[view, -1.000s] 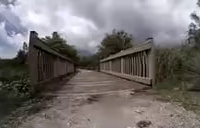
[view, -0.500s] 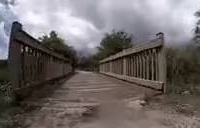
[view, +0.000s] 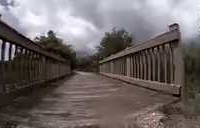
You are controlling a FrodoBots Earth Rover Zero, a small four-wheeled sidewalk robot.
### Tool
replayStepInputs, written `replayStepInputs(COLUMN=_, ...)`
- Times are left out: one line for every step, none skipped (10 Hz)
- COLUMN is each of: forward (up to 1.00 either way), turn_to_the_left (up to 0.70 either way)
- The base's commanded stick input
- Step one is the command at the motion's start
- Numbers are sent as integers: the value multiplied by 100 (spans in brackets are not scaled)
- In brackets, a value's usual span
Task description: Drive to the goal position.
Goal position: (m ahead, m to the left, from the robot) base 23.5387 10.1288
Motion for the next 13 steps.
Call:
replayStepInputs(forward=85, turn_to_the_left=34)
replayStepInputs(forward=85, turn_to_the_left=34)
replayStepInputs(forward=85, turn_to_the_left=16)
replayStepInputs(forward=85, turn_to_the_left=0)
replayStepInputs(forward=85, turn_to_the_left=0)
replayStepInputs(forward=85, turn_to_the_left=0)
replayStepInputs(forward=85, turn_to_the_left=0)
replayStepInputs(forward=85, turn_to_the_left=0)
replayStepInputs(forward=85, turn_to_the_left=0)
replayStepInputs(forward=85, turn_to_the_left=0)
replayStepInputs(forward=85, turn_to_the_left=0)
replayStepInputs(forward=85, turn_to_the_left=0)
replayStepInputs(forward=85, turn_to_the_left=0)
